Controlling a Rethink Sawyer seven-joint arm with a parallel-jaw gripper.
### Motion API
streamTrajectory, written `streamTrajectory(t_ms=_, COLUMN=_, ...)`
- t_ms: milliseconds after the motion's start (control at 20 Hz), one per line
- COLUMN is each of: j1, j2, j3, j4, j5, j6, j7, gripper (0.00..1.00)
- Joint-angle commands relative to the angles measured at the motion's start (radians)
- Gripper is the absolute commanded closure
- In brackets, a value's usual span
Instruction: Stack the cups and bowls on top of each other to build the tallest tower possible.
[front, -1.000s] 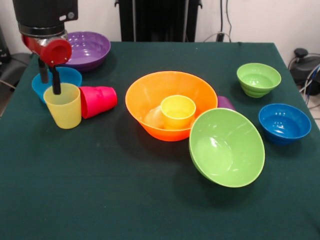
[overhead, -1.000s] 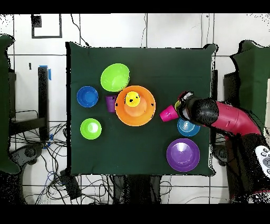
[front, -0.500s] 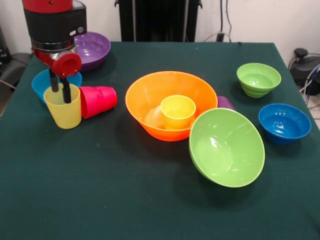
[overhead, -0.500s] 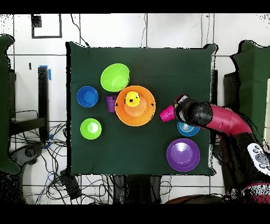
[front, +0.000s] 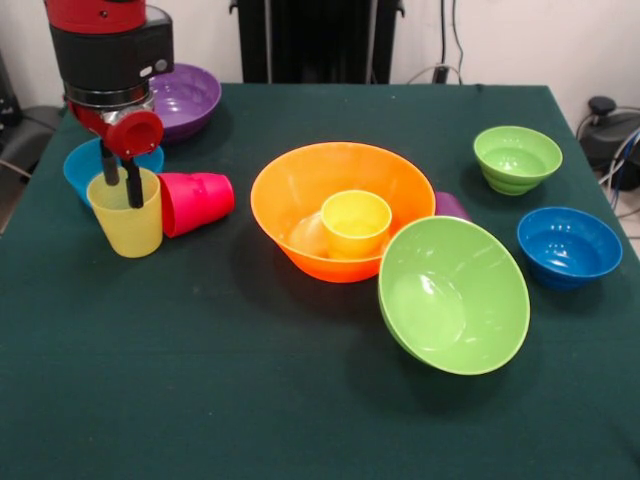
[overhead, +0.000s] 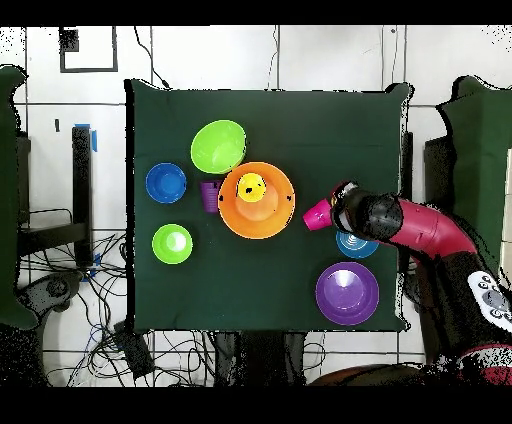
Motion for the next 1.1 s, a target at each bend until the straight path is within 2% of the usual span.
streamTrajectory(t_ms=50, j1=0.028, j2=-0.012, j3=0.021, j4=0.044, j5=-0.028, j6=0.007, j7=-0.03, gripper=0.0)
streamTrajectory(t_ms=800, j1=0.087, j2=0.058, j3=-0.005, j4=-0.004, j5=-0.021, j6=-0.069, j7=0.052, gripper=0.0)
streamTrajectory(t_ms=1100, j1=0.096, j2=0.083, j3=-0.01, j4=-0.02, j5=-0.009, j6=-0.093, j7=0.055, gripper=0.0)
